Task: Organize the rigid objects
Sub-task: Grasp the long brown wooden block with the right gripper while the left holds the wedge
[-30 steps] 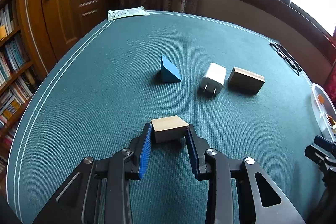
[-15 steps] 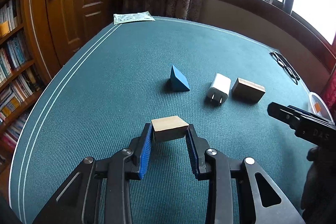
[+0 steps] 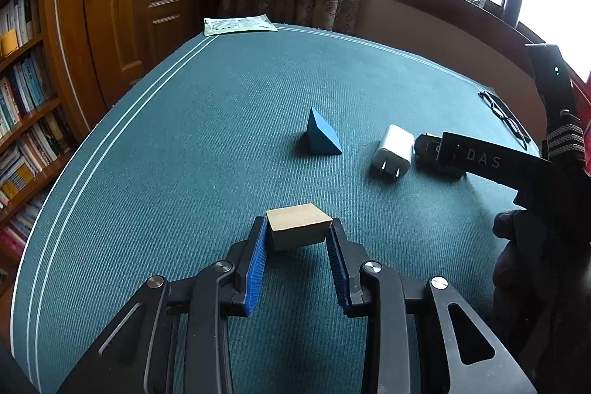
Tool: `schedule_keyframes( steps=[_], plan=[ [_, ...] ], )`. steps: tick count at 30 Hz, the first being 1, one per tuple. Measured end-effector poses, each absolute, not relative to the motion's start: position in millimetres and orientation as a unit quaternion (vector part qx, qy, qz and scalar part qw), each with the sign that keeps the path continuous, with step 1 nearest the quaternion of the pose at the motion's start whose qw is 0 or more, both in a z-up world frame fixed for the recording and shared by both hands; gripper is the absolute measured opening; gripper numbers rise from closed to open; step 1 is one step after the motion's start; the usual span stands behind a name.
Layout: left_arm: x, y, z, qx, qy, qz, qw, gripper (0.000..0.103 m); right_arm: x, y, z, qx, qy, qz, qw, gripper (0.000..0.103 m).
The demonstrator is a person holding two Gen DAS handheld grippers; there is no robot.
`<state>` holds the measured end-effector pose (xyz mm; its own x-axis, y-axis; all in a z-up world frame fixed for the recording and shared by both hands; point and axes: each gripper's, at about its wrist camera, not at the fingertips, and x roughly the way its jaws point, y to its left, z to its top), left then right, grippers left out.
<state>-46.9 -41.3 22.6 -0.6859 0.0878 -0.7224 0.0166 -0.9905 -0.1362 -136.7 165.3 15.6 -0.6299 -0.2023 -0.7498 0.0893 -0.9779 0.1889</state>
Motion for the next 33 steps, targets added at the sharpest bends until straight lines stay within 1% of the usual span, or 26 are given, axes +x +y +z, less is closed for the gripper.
schedule_keyframes(
  steps=[4,5,6,9,14,33],
  plan=[
    [-47.2,-39.7,19.8,-0.398,-0.063,0.915,0.019,0.033,-140.0,161.4,13.5,0.42,-0.058,-0.903,0.072,0.082],
    [-47.6,-39.3,18.8,-0.4,-0.063,0.914,0.019,0.033,-139.7,161.1,13.2,0.418,-0.055,-0.904,0.07,0.08],
    [-47.7,-39.3,17.3,-0.402,-0.063,0.913,0.019,0.033,-139.5,160.8,12.7,0.417,-0.05,-0.905,0.067,0.075],
    [-48.7,-38.2,16.4,-0.403,-0.062,0.913,0.019,0.033,-138.3,159.8,13.0,0.412,-0.04,-0.908,0.071,0.065],
    [-48.9,-38.0,15.8,-0.403,-0.062,0.913,0.019,0.033,-132.2,156.5,14.0,0.405,-0.025,-0.911,0.07,0.065],
    [-48.8,-39.1,15.0,-0.403,-0.057,0.914,0.015,0.033,-92.4,181.6,20.8,0.398,-0.039,-0.913,0.077,0.065]
  ],
)
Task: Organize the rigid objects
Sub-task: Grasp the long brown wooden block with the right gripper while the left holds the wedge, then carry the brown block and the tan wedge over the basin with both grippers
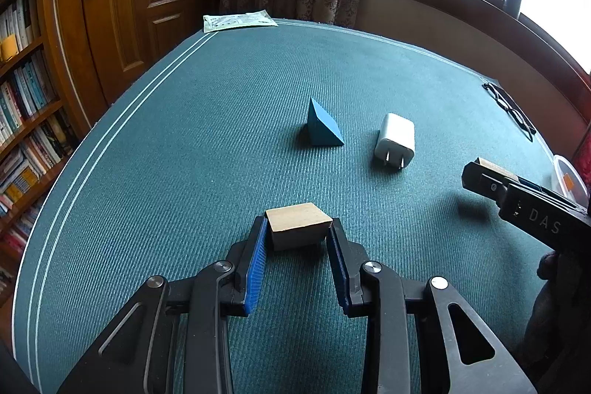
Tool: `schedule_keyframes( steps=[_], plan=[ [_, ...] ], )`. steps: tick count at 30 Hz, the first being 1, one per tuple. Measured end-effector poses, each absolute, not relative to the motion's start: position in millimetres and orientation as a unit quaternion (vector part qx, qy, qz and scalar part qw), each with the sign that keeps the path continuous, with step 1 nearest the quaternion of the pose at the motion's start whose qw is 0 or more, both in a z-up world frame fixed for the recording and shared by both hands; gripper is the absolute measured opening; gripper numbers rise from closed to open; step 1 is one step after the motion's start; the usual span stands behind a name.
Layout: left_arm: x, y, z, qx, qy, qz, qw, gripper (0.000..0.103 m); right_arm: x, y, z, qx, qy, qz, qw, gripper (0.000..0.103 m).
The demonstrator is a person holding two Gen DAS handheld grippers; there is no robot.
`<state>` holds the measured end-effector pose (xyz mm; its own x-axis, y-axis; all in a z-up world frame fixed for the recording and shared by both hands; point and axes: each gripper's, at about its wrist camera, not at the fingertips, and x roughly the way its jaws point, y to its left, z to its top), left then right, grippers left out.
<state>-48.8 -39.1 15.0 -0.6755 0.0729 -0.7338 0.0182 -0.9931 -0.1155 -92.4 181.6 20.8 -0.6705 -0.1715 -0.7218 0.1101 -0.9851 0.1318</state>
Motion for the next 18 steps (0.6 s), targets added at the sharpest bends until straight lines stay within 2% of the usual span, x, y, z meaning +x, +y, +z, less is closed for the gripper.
schedule_keyframes(
  steps=[18],
  plan=[
    [-42.3,-30.7,15.3,-0.403,-0.035,0.915,-0.006,0.033,-53.4,228.3,31.8,0.382,-0.062,-0.921,0.056,0.065]
  ],
)
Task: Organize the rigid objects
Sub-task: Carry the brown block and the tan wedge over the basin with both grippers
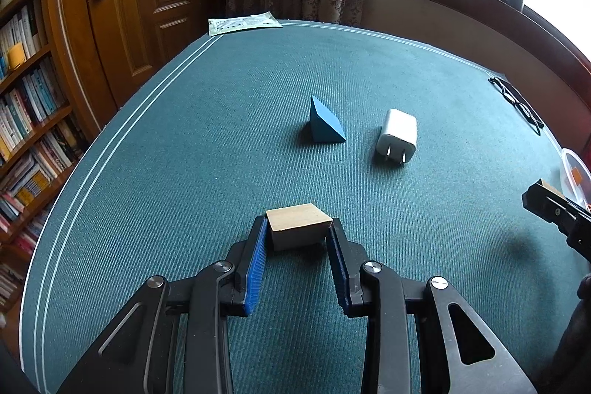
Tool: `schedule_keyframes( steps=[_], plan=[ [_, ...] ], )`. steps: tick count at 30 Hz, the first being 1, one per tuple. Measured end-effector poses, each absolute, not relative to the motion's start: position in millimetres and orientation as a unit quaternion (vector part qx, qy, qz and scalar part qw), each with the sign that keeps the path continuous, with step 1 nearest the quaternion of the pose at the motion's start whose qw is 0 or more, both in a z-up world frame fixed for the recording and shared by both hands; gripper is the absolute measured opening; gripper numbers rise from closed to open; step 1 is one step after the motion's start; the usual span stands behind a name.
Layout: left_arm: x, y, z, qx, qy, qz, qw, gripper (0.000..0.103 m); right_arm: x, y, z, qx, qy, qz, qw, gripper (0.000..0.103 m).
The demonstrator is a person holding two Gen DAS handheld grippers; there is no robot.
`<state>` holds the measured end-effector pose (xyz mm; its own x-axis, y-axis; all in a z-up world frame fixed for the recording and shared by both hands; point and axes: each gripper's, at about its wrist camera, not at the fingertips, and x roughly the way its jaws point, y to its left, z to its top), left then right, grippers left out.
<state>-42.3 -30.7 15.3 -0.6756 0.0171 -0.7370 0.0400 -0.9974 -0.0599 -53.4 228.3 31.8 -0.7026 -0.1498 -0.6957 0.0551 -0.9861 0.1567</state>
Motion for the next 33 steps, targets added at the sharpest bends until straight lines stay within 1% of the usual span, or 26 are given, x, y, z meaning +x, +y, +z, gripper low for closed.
schedule_keyframes(
  steps=[11,22,33],
  plan=[
    [-33.5,-3.1,18.0,0.409,0.027,-0.912,-0.018,0.033,-33.4,280.1,42.9,0.364,-0.076,-0.928,0.015,0.065],
    [-30.7,37.1,35.9,0.397,0.009,-0.917,-0.043,0.033,-18.4,358.4,61.1,0.332,-0.107,-0.935,-0.057,0.065],
    [-30.7,85.4,56.3,0.379,-0.025,-0.922,-0.078,0.033,-13.4,410.2,68.7,0.306,-0.132,-0.937,-0.102,0.066]
  ],
)
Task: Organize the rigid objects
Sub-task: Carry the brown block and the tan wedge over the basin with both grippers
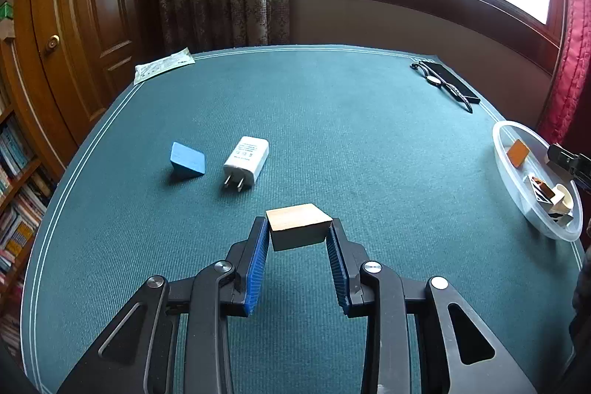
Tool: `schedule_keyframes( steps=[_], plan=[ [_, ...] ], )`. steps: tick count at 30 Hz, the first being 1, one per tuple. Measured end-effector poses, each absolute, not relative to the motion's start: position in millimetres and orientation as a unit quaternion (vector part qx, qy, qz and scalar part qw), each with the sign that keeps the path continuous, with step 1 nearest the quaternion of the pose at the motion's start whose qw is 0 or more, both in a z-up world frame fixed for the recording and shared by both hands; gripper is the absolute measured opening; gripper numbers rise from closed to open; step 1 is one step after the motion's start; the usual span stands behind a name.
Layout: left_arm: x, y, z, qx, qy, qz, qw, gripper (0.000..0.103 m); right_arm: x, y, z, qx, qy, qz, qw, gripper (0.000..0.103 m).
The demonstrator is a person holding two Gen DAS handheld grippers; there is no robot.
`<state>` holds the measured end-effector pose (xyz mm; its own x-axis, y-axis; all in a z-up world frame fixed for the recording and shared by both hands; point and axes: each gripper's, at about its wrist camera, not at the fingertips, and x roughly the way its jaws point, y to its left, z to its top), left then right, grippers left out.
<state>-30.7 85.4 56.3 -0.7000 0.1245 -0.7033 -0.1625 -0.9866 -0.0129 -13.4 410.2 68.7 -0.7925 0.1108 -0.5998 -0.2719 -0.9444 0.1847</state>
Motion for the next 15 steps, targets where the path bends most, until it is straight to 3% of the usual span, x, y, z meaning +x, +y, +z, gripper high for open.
schedule_keyframes(
  steps=[15],
  plan=[
    [-36.6,173.0,78.2,-0.362,0.066,0.916,0.16,0.033,-10.7,430.2,70.1,-0.291,0.11,0.939,0.149,0.069]
  ],
)
